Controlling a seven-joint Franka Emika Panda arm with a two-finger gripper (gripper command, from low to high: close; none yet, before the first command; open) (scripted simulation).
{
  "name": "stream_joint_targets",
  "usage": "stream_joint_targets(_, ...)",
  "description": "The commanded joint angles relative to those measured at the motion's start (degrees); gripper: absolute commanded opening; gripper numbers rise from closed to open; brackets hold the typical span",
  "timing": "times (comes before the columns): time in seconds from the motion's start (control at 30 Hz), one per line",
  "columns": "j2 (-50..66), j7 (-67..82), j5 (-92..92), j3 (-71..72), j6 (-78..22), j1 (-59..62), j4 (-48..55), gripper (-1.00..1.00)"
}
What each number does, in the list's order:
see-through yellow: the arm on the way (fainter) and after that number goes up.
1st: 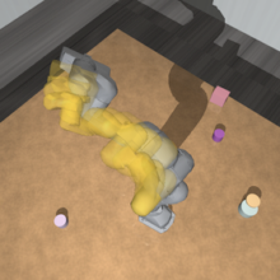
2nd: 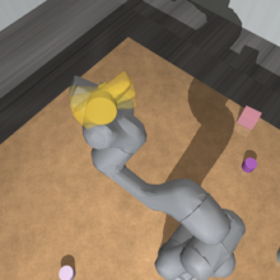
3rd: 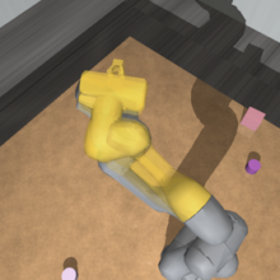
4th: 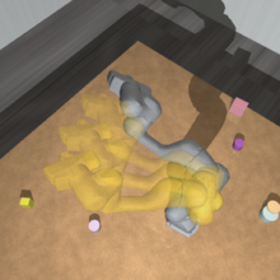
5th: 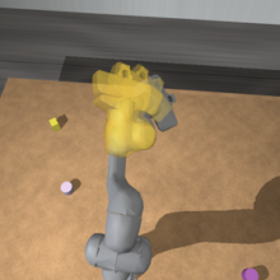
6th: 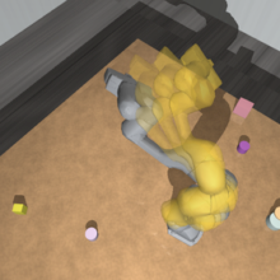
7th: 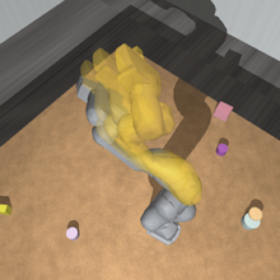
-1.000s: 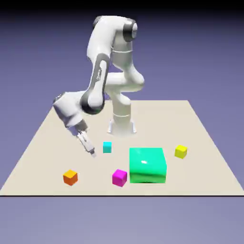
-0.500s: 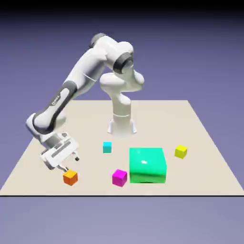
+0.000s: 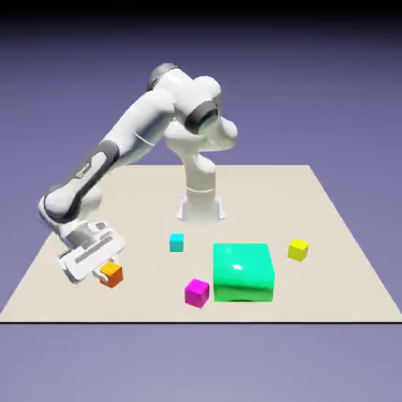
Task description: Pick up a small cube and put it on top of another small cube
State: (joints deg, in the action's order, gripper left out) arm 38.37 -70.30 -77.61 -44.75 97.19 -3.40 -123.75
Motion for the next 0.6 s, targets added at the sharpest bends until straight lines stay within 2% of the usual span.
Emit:
stream_joint_targets(0.0,-2.08,-0.43,1.54,1.97,1.50,-0.06,-1.03,-1.00)
stream_joint_targets(0.3,-19.79,-3.99,13.62,18.79,14.52,-0.61,-9.84,-1.00)
stream_joint_targets(0.47,-12.94,0.64,5.45,23.03,18.24,-2.18,-9.15,-1.00)
stream_joint_targets(0.5,-12.94,0.64,5.45,23.03,18.24,-2.18,-9.15,1.00)
stream_joint_targets(0.57,-15.01,-0.76,7.92,21.75,17.11,-1.71,-9.36,1.00)
